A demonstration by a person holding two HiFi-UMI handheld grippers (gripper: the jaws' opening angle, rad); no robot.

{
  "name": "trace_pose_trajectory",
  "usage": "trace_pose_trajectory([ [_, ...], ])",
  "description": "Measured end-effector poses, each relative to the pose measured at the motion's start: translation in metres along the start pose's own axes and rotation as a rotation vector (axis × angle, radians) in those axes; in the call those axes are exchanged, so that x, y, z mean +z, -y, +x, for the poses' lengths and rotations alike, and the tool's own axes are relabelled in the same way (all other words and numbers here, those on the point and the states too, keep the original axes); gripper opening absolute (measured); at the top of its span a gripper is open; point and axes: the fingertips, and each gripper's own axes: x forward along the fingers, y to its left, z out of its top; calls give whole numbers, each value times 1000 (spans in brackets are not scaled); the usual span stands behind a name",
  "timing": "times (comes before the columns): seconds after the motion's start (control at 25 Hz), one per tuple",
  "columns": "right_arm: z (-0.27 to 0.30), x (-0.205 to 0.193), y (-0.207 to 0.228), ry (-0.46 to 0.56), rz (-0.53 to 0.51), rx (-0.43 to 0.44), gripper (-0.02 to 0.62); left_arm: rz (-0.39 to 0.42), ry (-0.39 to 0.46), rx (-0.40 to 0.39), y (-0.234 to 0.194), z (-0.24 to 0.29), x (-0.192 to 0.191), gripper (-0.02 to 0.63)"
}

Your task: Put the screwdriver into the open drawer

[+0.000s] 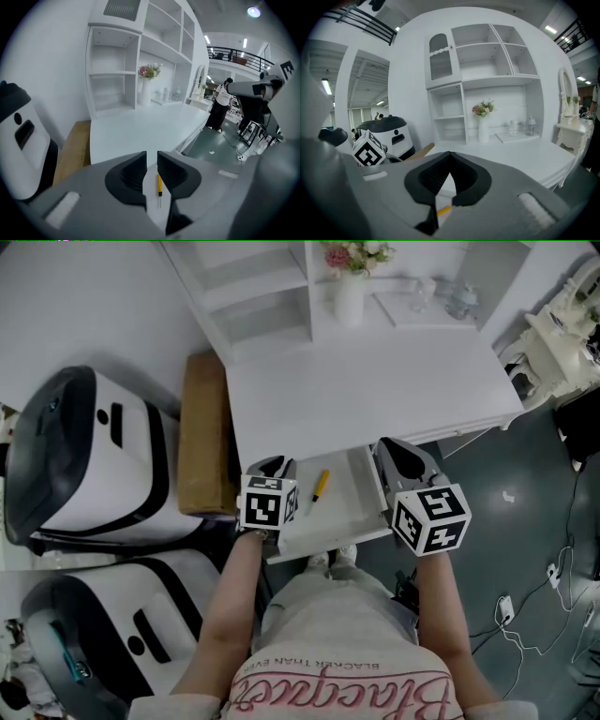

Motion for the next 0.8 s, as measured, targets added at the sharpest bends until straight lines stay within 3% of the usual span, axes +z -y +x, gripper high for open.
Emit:
trace_pose_trajectory([
  [0.36,0,22,-2,50,-27,2,0,27,182,104,-19,-36,46,20],
  [0.8,-6,59,-11,165,-102,-29,0,30,381,145,-22,-76,99,17],
])
